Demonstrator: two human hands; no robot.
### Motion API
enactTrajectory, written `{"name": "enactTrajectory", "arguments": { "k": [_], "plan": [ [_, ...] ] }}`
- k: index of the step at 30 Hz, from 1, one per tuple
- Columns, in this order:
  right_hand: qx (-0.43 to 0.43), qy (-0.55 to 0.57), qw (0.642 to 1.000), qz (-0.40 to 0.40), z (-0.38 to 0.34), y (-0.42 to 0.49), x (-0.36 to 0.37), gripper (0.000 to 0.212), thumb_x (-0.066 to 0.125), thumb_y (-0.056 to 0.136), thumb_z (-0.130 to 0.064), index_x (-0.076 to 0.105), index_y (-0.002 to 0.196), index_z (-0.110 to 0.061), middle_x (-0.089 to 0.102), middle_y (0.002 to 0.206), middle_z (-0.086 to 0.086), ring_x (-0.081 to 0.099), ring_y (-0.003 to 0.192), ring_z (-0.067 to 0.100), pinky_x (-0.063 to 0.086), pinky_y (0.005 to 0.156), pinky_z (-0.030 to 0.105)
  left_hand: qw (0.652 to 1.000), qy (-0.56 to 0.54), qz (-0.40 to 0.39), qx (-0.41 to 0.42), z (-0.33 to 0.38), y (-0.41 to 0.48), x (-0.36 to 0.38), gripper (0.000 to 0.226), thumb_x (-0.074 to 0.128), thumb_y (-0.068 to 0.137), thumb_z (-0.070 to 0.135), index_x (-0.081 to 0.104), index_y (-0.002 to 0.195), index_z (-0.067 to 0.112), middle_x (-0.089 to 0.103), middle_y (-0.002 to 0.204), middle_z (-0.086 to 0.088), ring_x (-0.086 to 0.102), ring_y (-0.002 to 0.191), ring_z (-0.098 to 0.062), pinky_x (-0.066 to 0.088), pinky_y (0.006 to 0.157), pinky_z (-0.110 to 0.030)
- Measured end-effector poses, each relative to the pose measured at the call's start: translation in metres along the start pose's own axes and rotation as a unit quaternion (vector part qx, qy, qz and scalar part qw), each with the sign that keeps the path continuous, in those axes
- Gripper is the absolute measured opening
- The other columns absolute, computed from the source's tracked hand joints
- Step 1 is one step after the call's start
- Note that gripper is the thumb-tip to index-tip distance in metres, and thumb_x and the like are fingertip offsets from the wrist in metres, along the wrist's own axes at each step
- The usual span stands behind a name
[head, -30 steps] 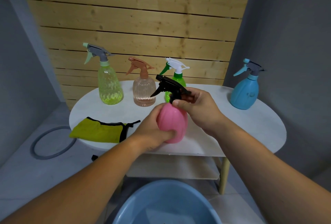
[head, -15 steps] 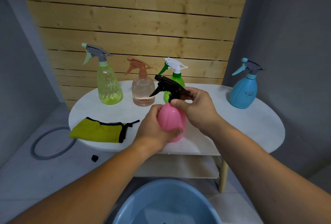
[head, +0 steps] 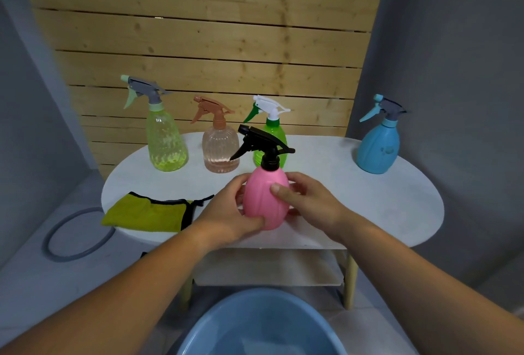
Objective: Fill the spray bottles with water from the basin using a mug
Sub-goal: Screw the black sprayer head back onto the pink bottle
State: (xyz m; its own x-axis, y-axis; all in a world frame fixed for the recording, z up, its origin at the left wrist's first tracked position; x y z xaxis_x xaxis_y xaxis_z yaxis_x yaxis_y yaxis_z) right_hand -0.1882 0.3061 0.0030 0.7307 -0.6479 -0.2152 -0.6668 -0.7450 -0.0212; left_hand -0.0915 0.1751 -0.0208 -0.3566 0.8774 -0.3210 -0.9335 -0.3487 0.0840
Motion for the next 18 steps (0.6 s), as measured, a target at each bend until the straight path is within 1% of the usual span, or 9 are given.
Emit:
{"name": "enactTrajectory", "arguments": {
  "k": [2,4,6,8,11,12,14,16,18],
  "plan": [
    [0.015,0.03,0.999,-0.032,0.005,-0.004,0.003,0.047,0.07,0.088,-0.042,0.059,0.13,-0.024,0.072,0.113,0.003,0.072,0.098,0.016,0.06,0.079,0.03,1.0,-0.005,0.014,-0.002,-0.001,-0.001,0.0,0.08,0.09,0.06,0.024,0.047,0.117,0.06,0.062,0.121,0.017,0.064,0.101,0.01,0.056,0.071,-0.012],
    [0.012,0.035,0.999,-0.033,0.003,-0.006,-0.002,0.043,0.067,0.091,-0.042,0.058,0.13,-0.028,0.072,0.114,0.001,0.072,0.098,0.014,0.06,0.076,0.027,1.0,-0.009,0.028,-0.006,0.001,0.001,0.004,0.079,0.09,0.052,0.033,0.05,0.113,0.064,0.064,0.117,0.021,0.066,0.102,0.005,0.057,0.072,-0.014],
    [0.015,0.027,0.999,-0.014,0.002,-0.007,-0.011,0.045,0.065,0.091,-0.044,0.056,0.131,-0.027,0.071,0.116,0.001,0.071,0.099,0.015,0.06,0.078,0.029,0.999,-0.007,0.031,-0.006,0.004,0.006,0.011,0.081,0.091,0.053,0.032,0.05,0.115,0.064,0.064,0.116,0.021,0.067,0.104,-0.002,0.059,0.072,-0.017],
    [0.022,0.022,0.999,0.017,0.002,-0.005,-0.026,0.045,0.064,0.092,-0.044,0.052,0.13,-0.023,0.068,0.117,0.003,0.07,0.101,0.018,0.06,0.084,0.037,1.0,-0.003,0.031,0.003,0.011,0.017,0.021,0.084,0.092,0.059,0.021,0.051,0.124,0.055,0.065,0.118,0.017,0.068,0.106,-0.008,0.061,0.075,-0.022],
    [0.023,0.028,0.998,0.058,0.0,0.003,-0.057,0.037,0.062,0.095,-0.04,0.051,0.125,-0.021,0.067,0.116,0.005,0.068,0.102,0.02,0.058,0.091,0.044,0.999,-0.009,0.03,0.018,0.027,0.045,0.04,0.087,0.09,0.064,0.005,0.055,0.138,0.034,0.069,0.117,0.008,0.071,0.103,-0.009,0.063,0.084,-0.034],
    [0.02,0.029,0.997,0.065,-0.002,0.006,-0.065,0.034,0.06,0.096,-0.039,0.052,0.124,-0.022,0.066,0.116,0.004,0.067,0.102,0.02,0.057,0.091,0.044,0.999,-0.007,0.033,0.021,0.031,0.055,0.044,0.087,0.089,0.066,0.002,0.054,0.14,0.03,0.069,0.117,0.006,0.071,0.102,-0.009,0.062,0.086,-0.036],
    [0.014,0.029,0.997,0.075,-0.004,0.017,-0.086,0.029,0.057,0.098,-0.039,0.053,0.122,-0.025,0.065,0.118,0.002,0.066,0.102,0.017,0.058,0.084,0.036,0.999,-0.009,0.034,0.024,0.038,0.079,0.058,0.085,0.087,0.069,-0.002,0.053,0.142,0.024,0.069,0.118,0.001,0.07,0.105,-0.016,0.061,0.089,-0.038],
    [0.006,0.033,0.996,0.088,-0.004,0.031,-0.103,0.028,0.053,0.1,-0.039,0.054,0.126,-0.027,0.065,0.118,-0.001,0.065,0.102,0.013,0.056,0.079,0.027,0.999,-0.017,0.044,0.022,0.041,0.102,0.068,0.081,0.085,0.071,-0.002,0.053,0.141,0.022,0.069,0.118,-0.002,0.069,0.107,-0.021,0.06,0.091,-0.041],
    [0.006,0.045,0.994,0.101,0.0,0.046,-0.119,0.026,0.05,0.102,-0.037,0.058,0.126,-0.029,0.068,0.115,-0.005,0.066,0.1,0.01,0.055,0.075,0.023,0.998,-0.013,0.056,0.023,0.041,0.125,0.077,0.077,0.085,0.071,0.0,0.055,0.138,0.023,0.068,0.115,0.001,0.069,0.106,-0.023,0.059,0.091,-0.041]
  ]
}}
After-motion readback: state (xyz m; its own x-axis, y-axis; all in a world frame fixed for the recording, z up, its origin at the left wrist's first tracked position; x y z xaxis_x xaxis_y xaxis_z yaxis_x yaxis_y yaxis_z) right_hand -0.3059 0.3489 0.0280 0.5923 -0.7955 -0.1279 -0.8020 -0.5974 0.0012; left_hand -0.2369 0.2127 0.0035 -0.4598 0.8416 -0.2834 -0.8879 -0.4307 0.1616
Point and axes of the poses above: each hand's wrist, its own y-axis towards the middle knuckle, its own x-axis out of the palm, z = x × y, the point moved 8 cm from there along y, towards the middle knuckle
